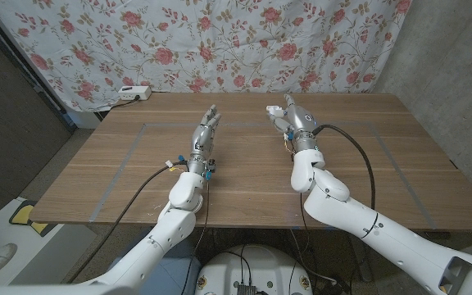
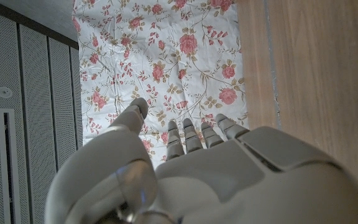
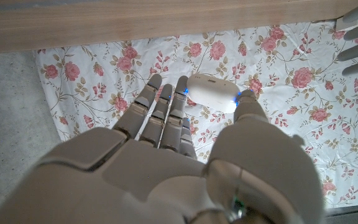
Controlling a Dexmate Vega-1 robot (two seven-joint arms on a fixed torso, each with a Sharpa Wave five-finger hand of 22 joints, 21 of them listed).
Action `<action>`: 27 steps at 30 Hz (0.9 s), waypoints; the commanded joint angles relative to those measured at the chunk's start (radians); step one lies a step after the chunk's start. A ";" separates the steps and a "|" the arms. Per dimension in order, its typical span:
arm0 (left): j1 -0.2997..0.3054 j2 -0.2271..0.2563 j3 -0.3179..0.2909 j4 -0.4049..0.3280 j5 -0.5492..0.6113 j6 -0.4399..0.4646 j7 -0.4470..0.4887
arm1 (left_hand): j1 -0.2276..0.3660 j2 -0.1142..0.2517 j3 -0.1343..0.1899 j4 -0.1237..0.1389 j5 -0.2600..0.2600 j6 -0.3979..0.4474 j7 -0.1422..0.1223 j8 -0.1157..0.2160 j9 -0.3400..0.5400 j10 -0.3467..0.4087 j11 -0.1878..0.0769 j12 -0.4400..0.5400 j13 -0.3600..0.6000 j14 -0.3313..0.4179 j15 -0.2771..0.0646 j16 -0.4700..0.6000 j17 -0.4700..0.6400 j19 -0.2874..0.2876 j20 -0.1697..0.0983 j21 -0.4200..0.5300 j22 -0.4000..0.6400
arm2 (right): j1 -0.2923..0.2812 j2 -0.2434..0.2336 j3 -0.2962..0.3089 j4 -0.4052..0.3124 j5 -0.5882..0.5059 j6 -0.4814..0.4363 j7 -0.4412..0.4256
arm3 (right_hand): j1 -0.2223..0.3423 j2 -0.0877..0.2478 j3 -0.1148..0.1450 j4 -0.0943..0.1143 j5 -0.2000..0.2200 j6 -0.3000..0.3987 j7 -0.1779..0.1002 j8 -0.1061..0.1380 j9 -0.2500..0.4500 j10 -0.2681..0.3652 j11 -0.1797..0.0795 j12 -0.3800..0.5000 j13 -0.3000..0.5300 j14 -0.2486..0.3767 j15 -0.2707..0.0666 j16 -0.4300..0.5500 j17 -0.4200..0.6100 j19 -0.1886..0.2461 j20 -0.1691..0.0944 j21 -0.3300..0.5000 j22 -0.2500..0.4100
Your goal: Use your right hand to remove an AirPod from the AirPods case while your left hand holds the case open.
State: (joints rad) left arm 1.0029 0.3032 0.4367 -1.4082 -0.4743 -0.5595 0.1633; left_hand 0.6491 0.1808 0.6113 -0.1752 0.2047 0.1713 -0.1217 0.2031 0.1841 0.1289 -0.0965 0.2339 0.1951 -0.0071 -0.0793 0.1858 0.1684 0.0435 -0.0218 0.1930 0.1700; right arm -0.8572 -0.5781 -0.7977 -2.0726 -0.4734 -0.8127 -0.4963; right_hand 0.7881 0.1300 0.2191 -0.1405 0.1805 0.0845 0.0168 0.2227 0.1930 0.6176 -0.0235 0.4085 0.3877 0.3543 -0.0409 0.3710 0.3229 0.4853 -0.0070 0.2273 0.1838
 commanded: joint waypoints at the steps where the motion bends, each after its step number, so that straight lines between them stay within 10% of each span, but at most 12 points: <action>1: 0.006 -0.014 0.015 -0.060 0.145 0.039 0.162 | 0.021 -0.012 0.004 -0.004 -0.008 0.029 -0.011 0.008 0.005 0.015 -0.002 0.006 0.003 0.005 -0.013 0.001 0.002 0.011 -0.013 0.007 0.001 | -0.029 0.024 0.063 -0.024 0.045 0.057 0.000 | 0.000 0.006 0.000 0.002 0.006 0.012 0.001 0.001 0.003 0.065 -0.050 0.004 0.006 0.009 -0.107 0.008 0.004 0.005 0.004 0.003 0.005; 12: 0.010 -0.023 0.036 -0.091 0.266 0.066 0.256 | -0.014 -0.105 -0.069 0.009 -0.037 0.093 -0.043 0.017 0.004 0.013 -0.001 0.000 0.004 0.003 -0.016 -0.004 0.004 0.013 -0.020 0.000 0.001 | -0.051 0.038 0.107 -0.061 0.082 0.066 -0.019 | 0.003 0.007 -0.001 0.001 0.008 0.015 0.008 0.000 0.003 0.064 -0.047 0.005 0.010 0.002 -0.103 0.007 0.007 -0.001 0.006 0.001 0.006; 27: 0.007 -0.089 0.052 -0.047 0.344 0.040 0.370 | -0.019 -0.123 -0.108 0.014 -0.029 0.071 -0.068 -0.006 0.006 -0.061 0.014 -0.028 0.007 -0.042 0.000 -0.013 0.005 0.013 -0.037 -0.003 0.001 | -0.051 0.046 0.132 -0.072 0.137 0.081 -0.009 | 0.004 0.006 -0.004 0.001 0.009 0.019 0.010 -0.001 0.003 0.061 -0.044 0.006 0.014 -0.001 -0.101 0.009 0.011 -0.004 0.008 0.000 0.006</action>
State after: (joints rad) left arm 1.0072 0.2532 0.4804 -1.4701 -0.1929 -0.5079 0.4494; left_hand 0.6185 0.0627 0.5058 -0.1585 0.1699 0.2459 -0.1825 0.1991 0.1847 0.0870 -0.0838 0.2122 0.1979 -0.0278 -0.0800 0.1773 0.1702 0.0552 -0.0522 0.1929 0.1703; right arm -0.9057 -0.5417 -0.6868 -2.1385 -0.3784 -0.7507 -0.5096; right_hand 0.7876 0.1294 0.2191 -0.1405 0.1854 0.0950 0.0272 0.2227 0.1930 0.6272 -0.0224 0.4081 0.3971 0.3543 -0.0409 0.3710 0.3322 0.4816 -0.0034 0.2273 0.1838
